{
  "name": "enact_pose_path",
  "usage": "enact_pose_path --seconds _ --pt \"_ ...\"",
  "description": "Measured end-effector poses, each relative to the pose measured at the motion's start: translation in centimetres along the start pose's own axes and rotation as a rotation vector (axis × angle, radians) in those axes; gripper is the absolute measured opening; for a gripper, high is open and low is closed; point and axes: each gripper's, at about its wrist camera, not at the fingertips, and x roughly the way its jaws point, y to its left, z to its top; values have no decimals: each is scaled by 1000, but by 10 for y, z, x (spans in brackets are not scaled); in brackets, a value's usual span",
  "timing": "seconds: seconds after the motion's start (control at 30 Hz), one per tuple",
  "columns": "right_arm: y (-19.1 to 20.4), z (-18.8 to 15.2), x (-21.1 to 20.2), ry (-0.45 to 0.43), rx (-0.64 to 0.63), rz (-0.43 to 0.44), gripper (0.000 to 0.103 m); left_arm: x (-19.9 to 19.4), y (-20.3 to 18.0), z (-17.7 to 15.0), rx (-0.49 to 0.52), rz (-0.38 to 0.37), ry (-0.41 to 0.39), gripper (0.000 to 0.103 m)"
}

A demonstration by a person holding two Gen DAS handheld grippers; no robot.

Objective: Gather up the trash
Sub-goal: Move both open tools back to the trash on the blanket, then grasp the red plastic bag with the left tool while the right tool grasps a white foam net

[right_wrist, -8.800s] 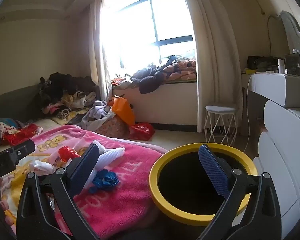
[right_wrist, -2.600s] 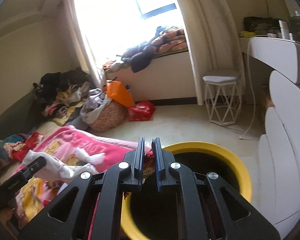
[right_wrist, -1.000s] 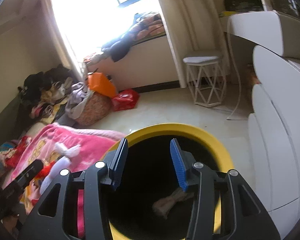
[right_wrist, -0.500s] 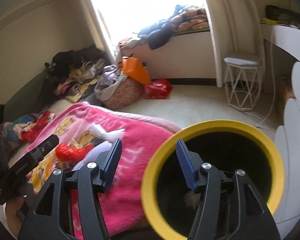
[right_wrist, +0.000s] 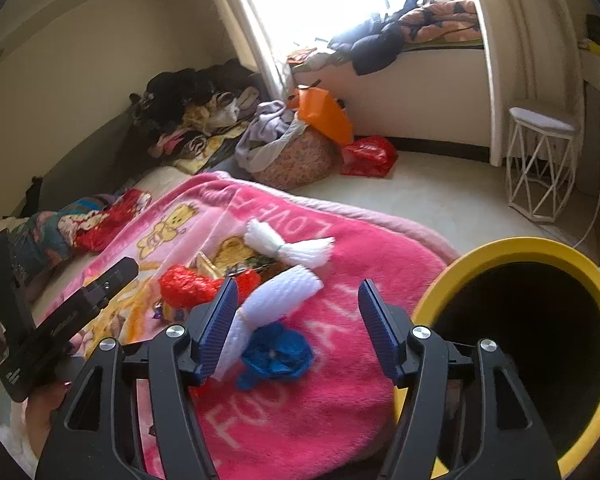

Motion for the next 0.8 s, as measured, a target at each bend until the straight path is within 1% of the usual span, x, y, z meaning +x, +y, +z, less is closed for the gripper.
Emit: enact_pose_path --seconds 0.07,0.2,0.27,0.4,0.57,0.67,0.7,0.73,0.77,0.8 --pt "6 0 7 14 -10 10 64 1 8 0 -11 13 2 92" --pt "16 -1 28 46 -27 14 70 8 22 1 -34 24 20 92" --pt "19 -2 41 70 -24 14 74 15 29 1 -49 14 42 92" --pt "17 -3 69 126 11 6 75 33 36 0 -67 -5 89 92" --pt "15 -1 103 191 36 17 75 53 40 2 -85 -16 130 92" --pt "15 -2 117 219 41 30 75 64 40 3 -81 -8 154 92" --pt "15 -2 121 225 44 33 75 67 40 3 -79 -9 162 90" --pt "15 -2 124 232 47 32 75 71 39 2 -79 -9 174 86" --pt "14 -2 128 238 59 37 73 73 38 2 -80 -10 183 84" --pt "14 -2 130 240 66 42 64 75 38 1 -80 -10 189 80"
